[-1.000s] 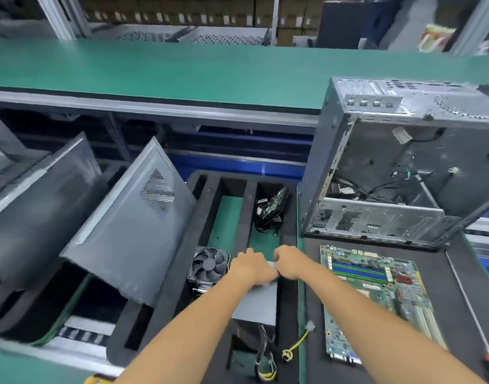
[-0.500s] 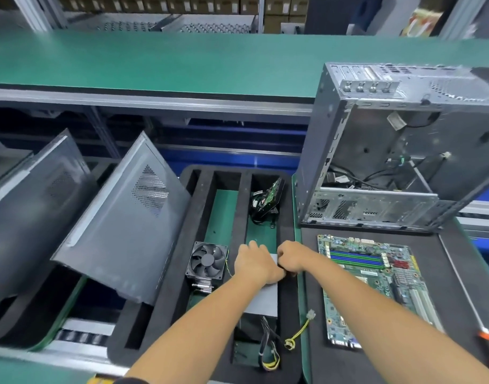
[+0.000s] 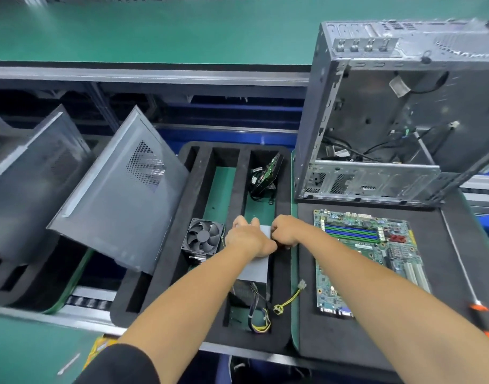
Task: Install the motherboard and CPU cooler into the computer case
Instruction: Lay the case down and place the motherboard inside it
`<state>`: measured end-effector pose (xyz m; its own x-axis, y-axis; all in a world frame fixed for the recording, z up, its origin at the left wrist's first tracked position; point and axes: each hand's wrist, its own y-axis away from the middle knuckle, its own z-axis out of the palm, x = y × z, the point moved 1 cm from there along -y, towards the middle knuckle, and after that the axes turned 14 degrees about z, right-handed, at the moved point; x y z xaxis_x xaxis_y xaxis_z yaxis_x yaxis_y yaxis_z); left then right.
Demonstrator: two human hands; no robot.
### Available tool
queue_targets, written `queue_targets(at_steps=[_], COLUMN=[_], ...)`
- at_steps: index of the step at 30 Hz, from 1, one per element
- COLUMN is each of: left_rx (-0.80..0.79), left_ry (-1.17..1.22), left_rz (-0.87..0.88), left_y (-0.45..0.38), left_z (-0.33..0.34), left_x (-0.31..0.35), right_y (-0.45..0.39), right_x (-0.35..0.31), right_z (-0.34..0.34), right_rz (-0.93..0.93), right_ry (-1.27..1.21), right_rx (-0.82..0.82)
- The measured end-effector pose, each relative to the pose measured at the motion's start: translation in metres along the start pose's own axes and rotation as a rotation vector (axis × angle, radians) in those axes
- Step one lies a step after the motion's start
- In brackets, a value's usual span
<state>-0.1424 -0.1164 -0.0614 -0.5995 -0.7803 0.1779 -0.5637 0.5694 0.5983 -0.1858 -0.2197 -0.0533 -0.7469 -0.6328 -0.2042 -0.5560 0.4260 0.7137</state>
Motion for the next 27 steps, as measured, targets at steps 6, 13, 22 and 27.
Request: queue_targets(at_steps=[6,13,22,27], left_rx=[0.136,0.434,0.568,0.503], left_ry=[0.031,0.063,0.095,0.101], left_rz=[0.019,0.053,0.081,0.09], left_y=[-0.001,-0.002,-0.019,-0.026], left_z=[-0.038,-0.086,-0.096,-0.092], left_x=[-0.001,-0.002,-0.008,-0.011], right_y=[-0.001,-0.006,-0.016,-0.02], right_x=[0.001,0.002,0.007,0.008], right_z=[-0.022,-0.038,-0.04,-0.038], right_rz=[-0.009,-0.061,-0.113,-0.115], right_ry=[-0.112,-0.279,-0.247,-0.231], right_rx=[0.165,0.387,0.338,0.31])
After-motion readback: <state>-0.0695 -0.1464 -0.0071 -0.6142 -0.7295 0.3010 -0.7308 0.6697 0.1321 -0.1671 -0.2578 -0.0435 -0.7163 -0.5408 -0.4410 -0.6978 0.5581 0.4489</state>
